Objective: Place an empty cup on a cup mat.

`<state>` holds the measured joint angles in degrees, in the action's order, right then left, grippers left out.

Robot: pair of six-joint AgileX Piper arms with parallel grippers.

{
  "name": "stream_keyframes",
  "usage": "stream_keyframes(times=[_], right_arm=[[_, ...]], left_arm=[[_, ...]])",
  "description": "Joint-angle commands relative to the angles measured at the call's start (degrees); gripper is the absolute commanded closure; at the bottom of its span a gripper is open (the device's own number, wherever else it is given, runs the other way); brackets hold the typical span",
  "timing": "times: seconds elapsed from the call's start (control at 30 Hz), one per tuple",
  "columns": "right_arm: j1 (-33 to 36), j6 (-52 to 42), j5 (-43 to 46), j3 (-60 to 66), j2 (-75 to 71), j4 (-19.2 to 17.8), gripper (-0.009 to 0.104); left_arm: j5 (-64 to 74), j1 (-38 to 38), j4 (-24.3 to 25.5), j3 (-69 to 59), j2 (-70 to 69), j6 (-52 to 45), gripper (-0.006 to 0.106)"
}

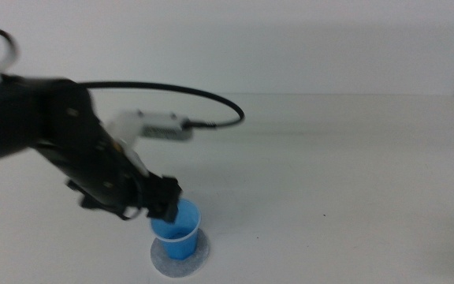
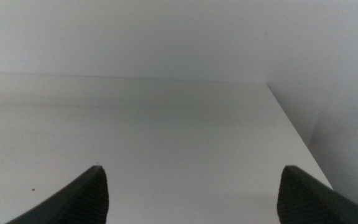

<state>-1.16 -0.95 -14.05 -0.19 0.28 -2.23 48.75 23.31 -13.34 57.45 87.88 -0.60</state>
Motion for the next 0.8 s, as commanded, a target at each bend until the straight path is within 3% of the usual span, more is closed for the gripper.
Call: stream_keyframes(times=[0.0, 0.17, 0.27, 0.6, 0.63, 0.77], right_arm=[[0.1, -0.2, 0.4, 0.2, -0.3, -0.4, 0.002], [0.1, -0.2, 0.4, 0.2, -0.3, -0.4, 0.002], [0.1, -0.2, 0.4, 0.2, -0.3, -0.4, 0.002], [0.1, -0.2, 0.4, 0.2, -0.3, -0.4, 0.002], [0.1, -0.2, 0.4, 0.2, -0.3, -0.4, 0.002], [0.1, -0.2, 0.4, 0.2, -0.3, -0.4, 0.002]], left_arm=[[1.8, 0.1, 3.5, -0.1, -6.5, 3.0, 0.007], [7.4, 0.1, 14.0, -0.1, -21.6, 17.4, 0.007], [7.3, 0.1, 19.8, -0.1, -28.6, 17.6, 0.007], [14.3, -0.2, 30.4, -1.0, -40.1, 20.7, 0.007], [12.4, -1.6, 31.2, -1.9, -41.1, 21.0, 0.007], [-2.8, -12.5, 23.7, -9.9, -48.4, 10.6, 0.007]])
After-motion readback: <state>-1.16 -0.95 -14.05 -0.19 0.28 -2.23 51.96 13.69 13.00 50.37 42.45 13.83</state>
